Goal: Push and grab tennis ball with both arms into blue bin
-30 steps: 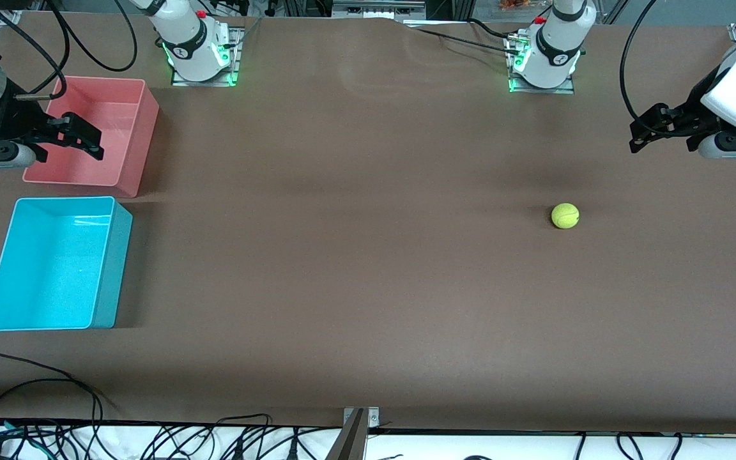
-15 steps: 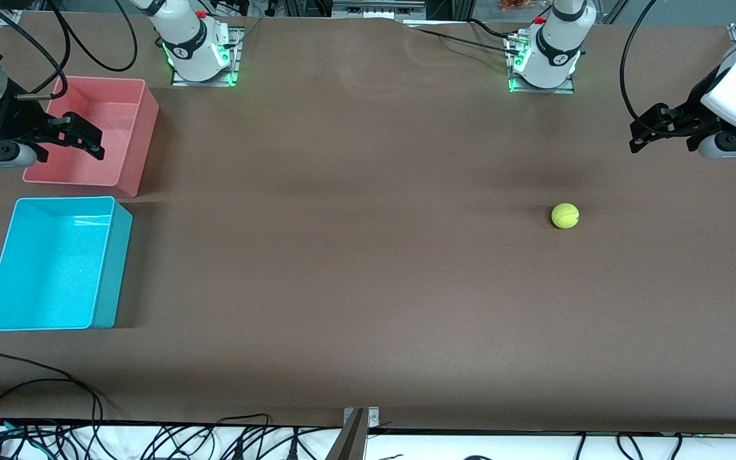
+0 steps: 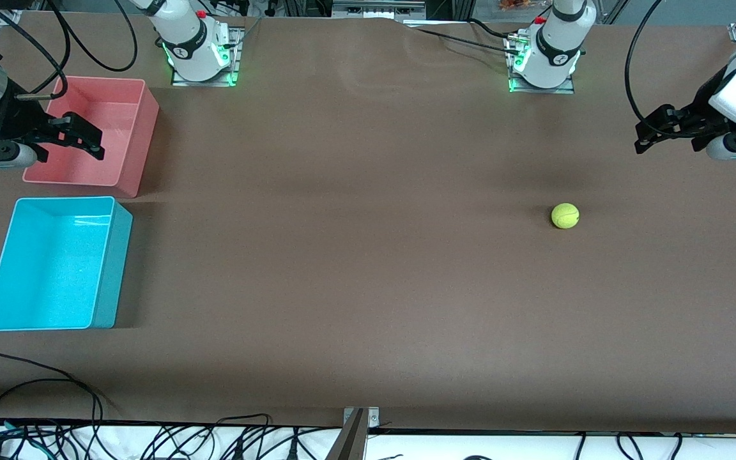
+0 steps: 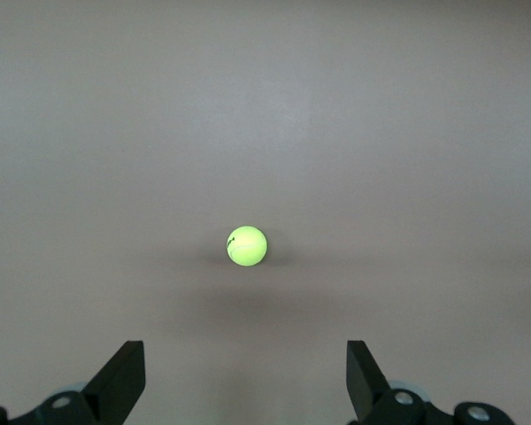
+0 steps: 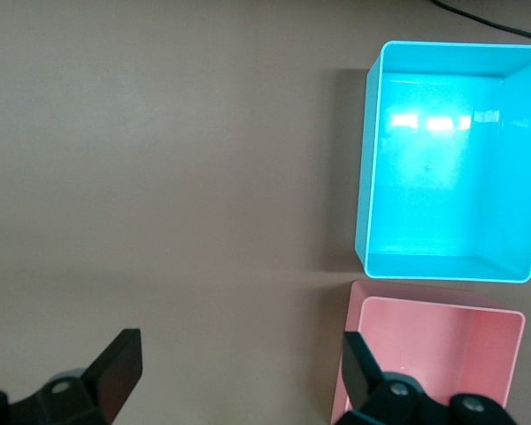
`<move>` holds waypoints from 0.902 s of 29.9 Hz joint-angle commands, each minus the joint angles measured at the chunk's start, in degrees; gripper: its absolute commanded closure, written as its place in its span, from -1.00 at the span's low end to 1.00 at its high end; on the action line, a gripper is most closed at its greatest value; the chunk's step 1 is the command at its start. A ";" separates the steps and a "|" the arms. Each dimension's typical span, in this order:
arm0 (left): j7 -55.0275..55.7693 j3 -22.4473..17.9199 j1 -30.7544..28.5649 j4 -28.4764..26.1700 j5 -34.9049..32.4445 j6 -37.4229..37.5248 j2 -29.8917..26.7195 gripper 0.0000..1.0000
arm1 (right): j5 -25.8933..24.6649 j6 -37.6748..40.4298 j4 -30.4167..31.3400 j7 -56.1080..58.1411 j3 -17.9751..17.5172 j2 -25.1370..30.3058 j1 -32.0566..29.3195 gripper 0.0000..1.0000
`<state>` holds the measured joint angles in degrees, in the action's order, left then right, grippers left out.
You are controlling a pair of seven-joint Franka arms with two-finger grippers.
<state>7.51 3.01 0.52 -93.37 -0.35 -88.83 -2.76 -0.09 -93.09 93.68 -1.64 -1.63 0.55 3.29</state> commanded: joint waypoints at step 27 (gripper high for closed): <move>-0.57 0.24 -0.70 2.14 0.79 1.21 1.62 -1.00 | -0.61 1.24 -1.31 0.32 0.05 -0.38 0.23 -1.00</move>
<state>7.48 3.02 0.48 -93.33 -0.34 -88.83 -2.41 -0.10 -93.04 93.68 -1.64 -1.63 0.55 3.29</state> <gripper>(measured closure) 0.000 0.000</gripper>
